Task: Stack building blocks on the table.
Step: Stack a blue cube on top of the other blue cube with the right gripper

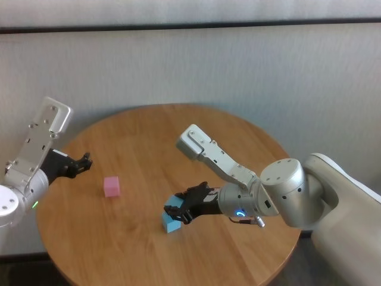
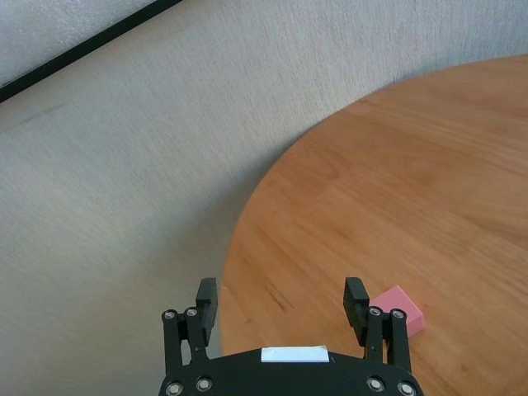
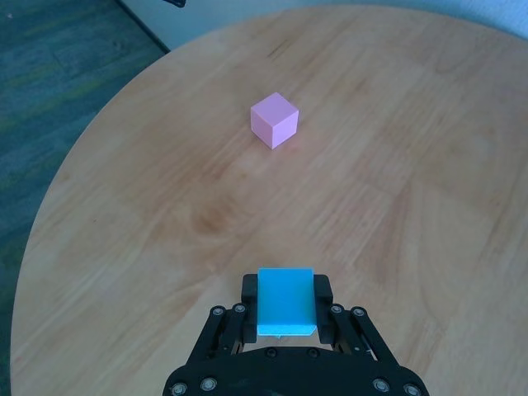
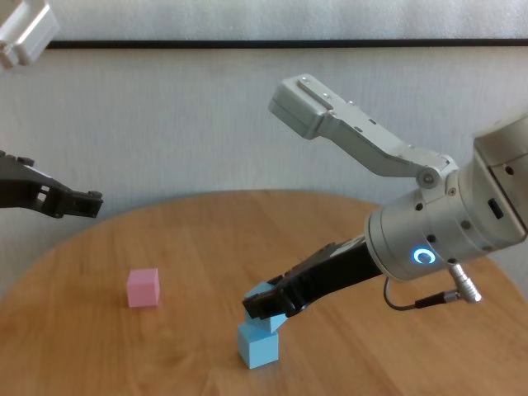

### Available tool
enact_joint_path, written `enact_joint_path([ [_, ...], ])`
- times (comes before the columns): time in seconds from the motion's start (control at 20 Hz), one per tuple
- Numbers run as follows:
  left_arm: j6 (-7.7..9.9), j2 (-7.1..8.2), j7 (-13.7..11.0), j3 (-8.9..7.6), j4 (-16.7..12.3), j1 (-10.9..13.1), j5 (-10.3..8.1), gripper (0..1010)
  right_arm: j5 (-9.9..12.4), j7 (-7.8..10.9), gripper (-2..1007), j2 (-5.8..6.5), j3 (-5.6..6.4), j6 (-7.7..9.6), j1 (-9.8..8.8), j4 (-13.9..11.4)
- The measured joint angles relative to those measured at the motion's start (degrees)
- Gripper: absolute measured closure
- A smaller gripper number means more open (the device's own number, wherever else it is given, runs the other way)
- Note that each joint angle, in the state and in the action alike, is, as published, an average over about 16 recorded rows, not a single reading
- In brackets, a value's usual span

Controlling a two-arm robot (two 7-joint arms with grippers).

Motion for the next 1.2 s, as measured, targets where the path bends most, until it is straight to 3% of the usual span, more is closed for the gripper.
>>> enact_joint_path([
  [0.65,0.0,0.0,0.0,0.0,0.0,0.0,0.0,8,-0.8,0.46,635,-0.93,0.34,0.43,-0.61,0.1],
  [1.2,0.0,0.0,0.0,0.0,0.0,0.0,0.0,8,-1.2,0.31,635,-1.72,0.85,-0.53,-0.75,0.9],
])
